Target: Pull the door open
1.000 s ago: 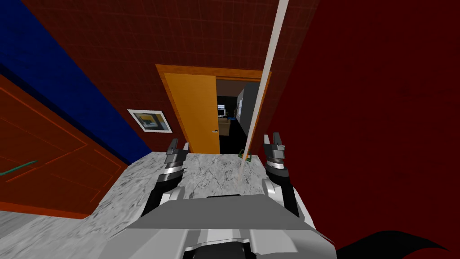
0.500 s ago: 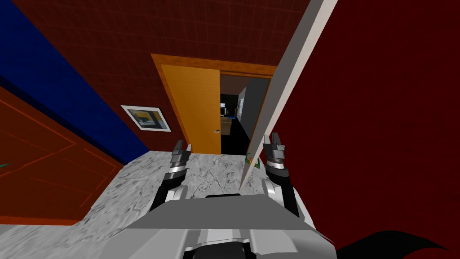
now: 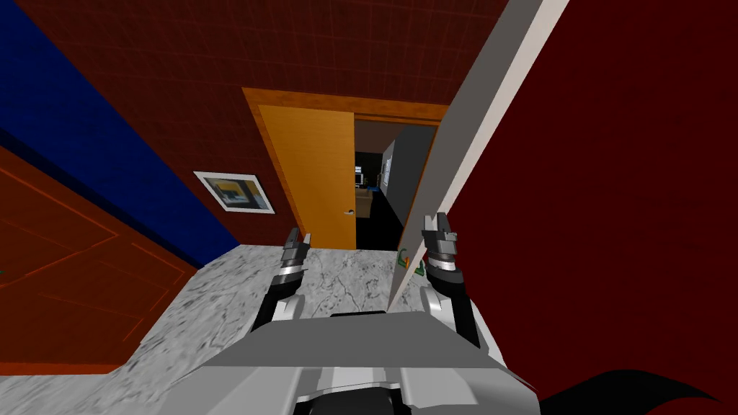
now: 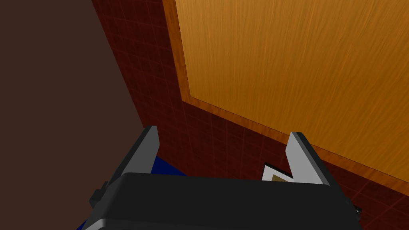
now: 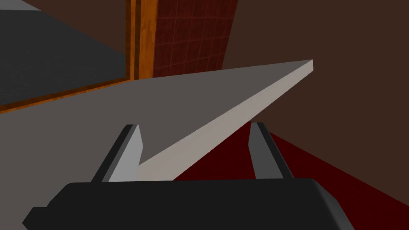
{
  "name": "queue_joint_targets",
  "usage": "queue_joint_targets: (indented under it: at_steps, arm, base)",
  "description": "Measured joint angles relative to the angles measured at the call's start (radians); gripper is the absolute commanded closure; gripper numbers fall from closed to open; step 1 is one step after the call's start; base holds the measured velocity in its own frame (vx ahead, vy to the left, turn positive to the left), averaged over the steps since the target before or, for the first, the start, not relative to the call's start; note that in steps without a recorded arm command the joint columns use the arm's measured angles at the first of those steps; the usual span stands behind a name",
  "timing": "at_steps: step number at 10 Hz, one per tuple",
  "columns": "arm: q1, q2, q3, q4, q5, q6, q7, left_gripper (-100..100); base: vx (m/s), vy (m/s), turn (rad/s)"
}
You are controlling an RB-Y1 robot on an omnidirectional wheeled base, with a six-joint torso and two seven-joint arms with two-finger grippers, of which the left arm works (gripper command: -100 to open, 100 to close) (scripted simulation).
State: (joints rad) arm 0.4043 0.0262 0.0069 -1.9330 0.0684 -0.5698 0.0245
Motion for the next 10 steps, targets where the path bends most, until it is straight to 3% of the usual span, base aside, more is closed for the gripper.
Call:
queue_joint_targets:
  at_steps: [10]
  arm:
    - [-0.136,0.028,0.006,0.282,0.076,-0.063,-0.069,-100]
  base:
    - [0.09,0.061,-0.015]
